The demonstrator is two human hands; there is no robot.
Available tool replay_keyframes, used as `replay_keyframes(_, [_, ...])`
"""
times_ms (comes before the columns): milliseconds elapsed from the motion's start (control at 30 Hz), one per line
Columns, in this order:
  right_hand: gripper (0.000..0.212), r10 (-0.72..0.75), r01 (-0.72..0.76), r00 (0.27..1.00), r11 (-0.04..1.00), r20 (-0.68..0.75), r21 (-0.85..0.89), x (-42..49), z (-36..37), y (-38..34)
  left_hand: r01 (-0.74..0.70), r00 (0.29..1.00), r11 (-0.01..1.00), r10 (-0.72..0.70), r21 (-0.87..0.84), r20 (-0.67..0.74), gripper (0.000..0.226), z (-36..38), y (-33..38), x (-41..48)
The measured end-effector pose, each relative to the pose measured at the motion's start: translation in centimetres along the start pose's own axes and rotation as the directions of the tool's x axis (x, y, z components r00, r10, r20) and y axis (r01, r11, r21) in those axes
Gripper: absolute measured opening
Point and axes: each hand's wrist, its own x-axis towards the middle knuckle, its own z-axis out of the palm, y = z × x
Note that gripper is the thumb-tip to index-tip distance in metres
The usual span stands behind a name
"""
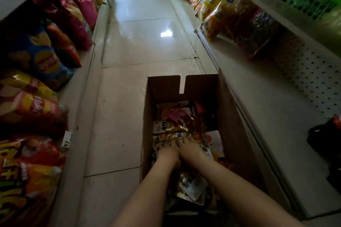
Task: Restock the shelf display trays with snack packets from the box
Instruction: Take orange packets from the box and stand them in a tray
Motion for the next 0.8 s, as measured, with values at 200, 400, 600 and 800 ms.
replay_keyframes(200, [0.029,-0.16,0.125,0.96,0.979,-0.23,-0.161,1.2,-0.9,0.7,-0.046,0.986,0.998,0.037,-0.049,-0.162,0.032,-0.7,-0.5,-0.4])
replay_keyframes(400, [0.021,-0.042,0.06,0.955,0.997,-0.293,0.053,-1.7,-3.2,2.6,-0.019,0.97,0.999,0.009,-0.04,-0.241,0.03,-3.3,-0.1,-3.6])
replay_keyframes(600, [0.017,0.082,-0.038,0.976,0.977,-0.201,0.212,-8.6,-9.6,4.4,-0.053,0.886,0.997,0.071,0.053,-0.458,0.04,-8.2,1.7,-9.9])
replay_keyframes(800, [0.026,0.234,-0.193,0.972,0.787,0.006,0.585,-15.8,-17.2,5.6,0.009,0.623,1.0,0.01,0.02,-0.782,0.108,-13.2,2.9,-18.9])
